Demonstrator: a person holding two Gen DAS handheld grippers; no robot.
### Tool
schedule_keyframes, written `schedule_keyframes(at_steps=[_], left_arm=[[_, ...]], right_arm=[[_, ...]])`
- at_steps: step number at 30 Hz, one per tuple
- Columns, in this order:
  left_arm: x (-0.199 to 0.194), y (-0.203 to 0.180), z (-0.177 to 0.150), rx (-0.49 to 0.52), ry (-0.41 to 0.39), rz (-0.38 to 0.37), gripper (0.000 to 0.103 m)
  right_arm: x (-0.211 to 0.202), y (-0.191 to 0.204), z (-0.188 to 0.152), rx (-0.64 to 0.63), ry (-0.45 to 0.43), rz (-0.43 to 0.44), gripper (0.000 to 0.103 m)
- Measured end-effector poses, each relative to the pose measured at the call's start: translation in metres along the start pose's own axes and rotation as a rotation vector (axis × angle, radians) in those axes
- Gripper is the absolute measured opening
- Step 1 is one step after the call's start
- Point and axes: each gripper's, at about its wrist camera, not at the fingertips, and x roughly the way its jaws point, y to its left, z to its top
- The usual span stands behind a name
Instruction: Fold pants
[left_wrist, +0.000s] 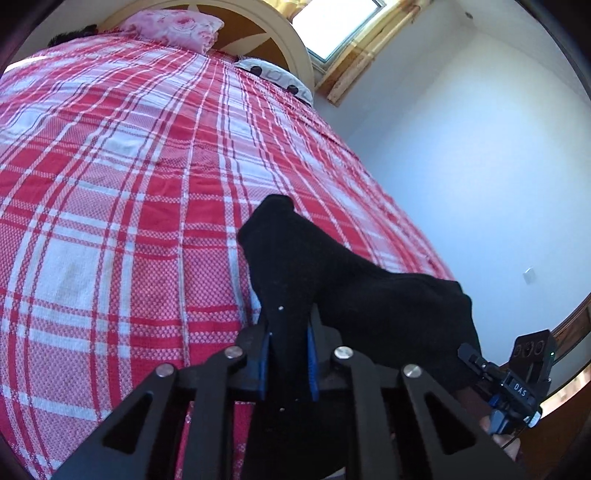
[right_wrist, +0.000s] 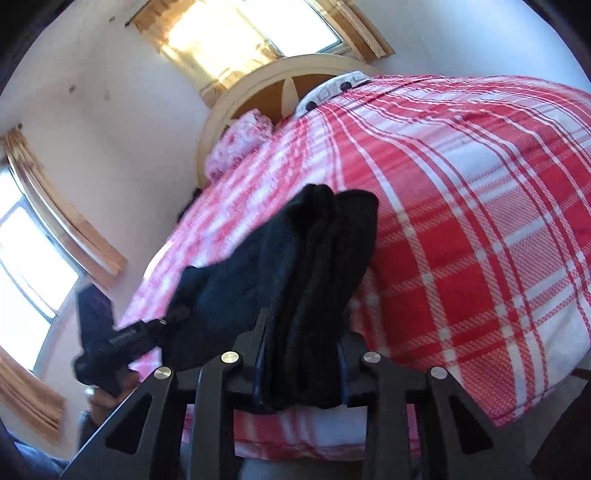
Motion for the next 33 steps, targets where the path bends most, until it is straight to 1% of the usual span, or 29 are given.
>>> schedule_keyframes(at_steps=[1,2,5,6,9,11,13,16,17,20,22,24,26,29,33], left_arm=[[-0.006,0.001,0.002,-0.005,-0.009,-0.001,0.016],[-0.012,0.0,0.007,0.003,-0.028,0.018,0.016],[-0.046,0.004,0.019,0.034,-0.128,0.095,0.016],[-0.062,0.01,0.025,0.031,-0.166,0.131,0.016],[-0.097,0.031,0.04,0.011,-0.24,0.223,0.016],[-0.12,0.048,0.05,0.004,-0.288,0.312,0.016],[-0.136,0.064,0.059,0.013,-0.317,0.408,0.016],[-0.152,0.082,0.068,0.017,-0.333,0.53,0.016],[-0.156,0.088,0.071,0.021,-0.34,0.566,0.016],[-0.164,0.102,0.08,0.032,-0.351,0.651,0.016],[-0.17,0.111,0.083,0.023,-0.36,0.685,0.016],[-0.175,0.119,0.085,0.012,-0.368,0.713,0.016],[-0.178,0.126,0.085,0.004,-0.37,0.726,0.016],[-0.181,0.132,0.084,0.002,-0.368,0.732,0.016],[-0.177,0.137,0.081,-0.005,-0.359,0.719,0.016]], right_arm=[[0.001,0.006,0.002,-0.006,0.0,0.009,0.03],[0.003,0.016,0.008,-0.024,0.001,0.034,0.03],[0.02,0.049,0.019,-0.083,0.015,0.116,0.03],[0.031,0.065,0.023,-0.115,0.025,0.15,0.03],[0.07,0.106,0.034,-0.202,0.047,0.23,0.03],[0.099,0.128,0.04,-0.222,0.062,0.292,0.03],[0.131,0.151,0.041,-0.24,0.08,0.343,0.03],[0.18,0.184,0.039,-0.247,0.122,0.402,0.03],[0.199,0.197,0.037,-0.25,0.141,0.423,0.03],[0.228,0.222,0.032,-0.26,0.178,0.45,0.03],[0.247,0.241,0.032,-0.276,0.197,0.463,0.03],[0.257,0.257,0.029,-0.291,0.208,0.468,0.03],[0.26,0.266,0.027,-0.308,0.213,0.472,0.03],[0.266,0.28,0.023,-0.355,0.214,0.461,0.03],[0.269,0.284,0.018,-0.37,0.219,0.44,0.03]])
